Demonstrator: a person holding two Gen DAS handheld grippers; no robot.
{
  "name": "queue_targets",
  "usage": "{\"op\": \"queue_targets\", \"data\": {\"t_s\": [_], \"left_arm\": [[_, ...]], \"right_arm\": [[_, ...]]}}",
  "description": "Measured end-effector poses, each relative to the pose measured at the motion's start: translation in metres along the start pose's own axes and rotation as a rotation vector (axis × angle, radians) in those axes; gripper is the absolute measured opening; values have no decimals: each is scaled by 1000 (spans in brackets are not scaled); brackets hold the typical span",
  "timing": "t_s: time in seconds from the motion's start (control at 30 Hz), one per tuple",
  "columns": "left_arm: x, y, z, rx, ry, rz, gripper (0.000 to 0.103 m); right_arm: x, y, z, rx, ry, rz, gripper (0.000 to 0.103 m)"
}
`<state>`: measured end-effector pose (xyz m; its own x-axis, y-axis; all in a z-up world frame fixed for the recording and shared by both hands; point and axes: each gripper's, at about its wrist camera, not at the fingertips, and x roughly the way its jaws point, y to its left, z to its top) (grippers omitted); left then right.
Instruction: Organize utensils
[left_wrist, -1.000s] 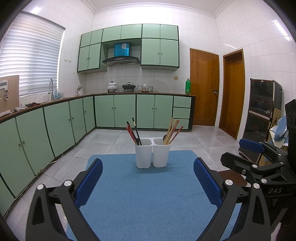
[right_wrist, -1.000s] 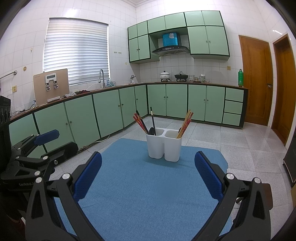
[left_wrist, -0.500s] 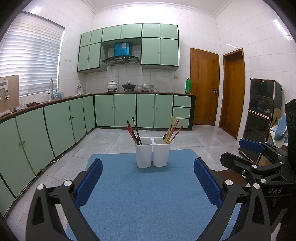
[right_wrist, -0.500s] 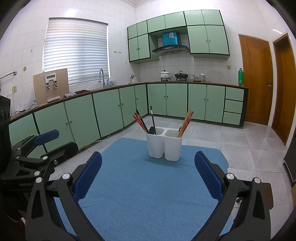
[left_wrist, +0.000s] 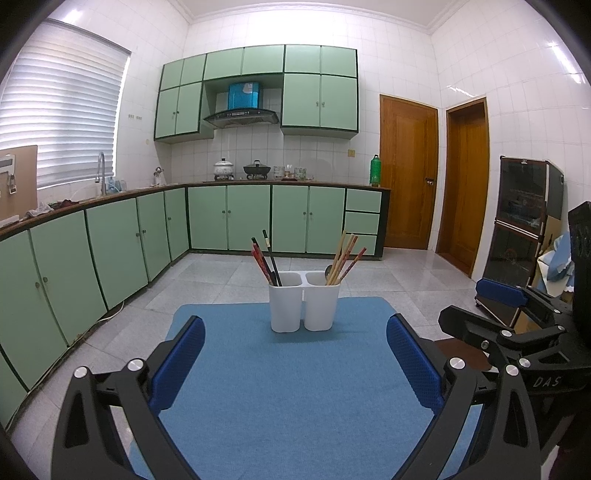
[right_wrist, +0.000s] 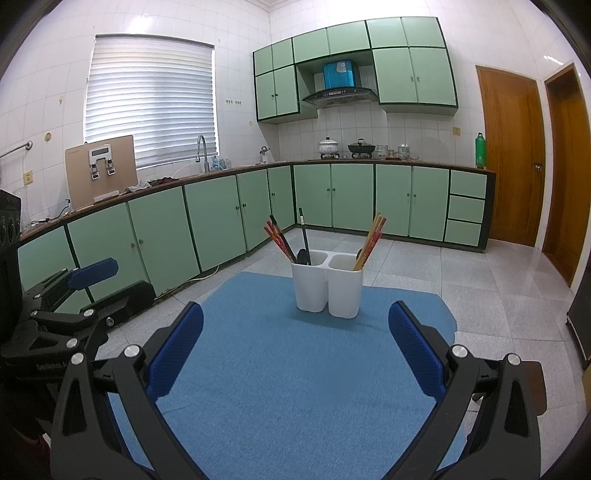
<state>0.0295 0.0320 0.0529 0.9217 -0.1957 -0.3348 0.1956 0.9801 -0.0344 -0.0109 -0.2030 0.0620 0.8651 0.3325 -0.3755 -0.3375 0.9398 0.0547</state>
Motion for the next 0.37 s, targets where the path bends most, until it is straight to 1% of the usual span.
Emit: {"op": "queue_targets", "data": {"t_s": [0.37], "left_arm": [[2,0,1,-2,12,4,97]], "right_arm": [[2,0,-2,0,2,-1,97]]}}
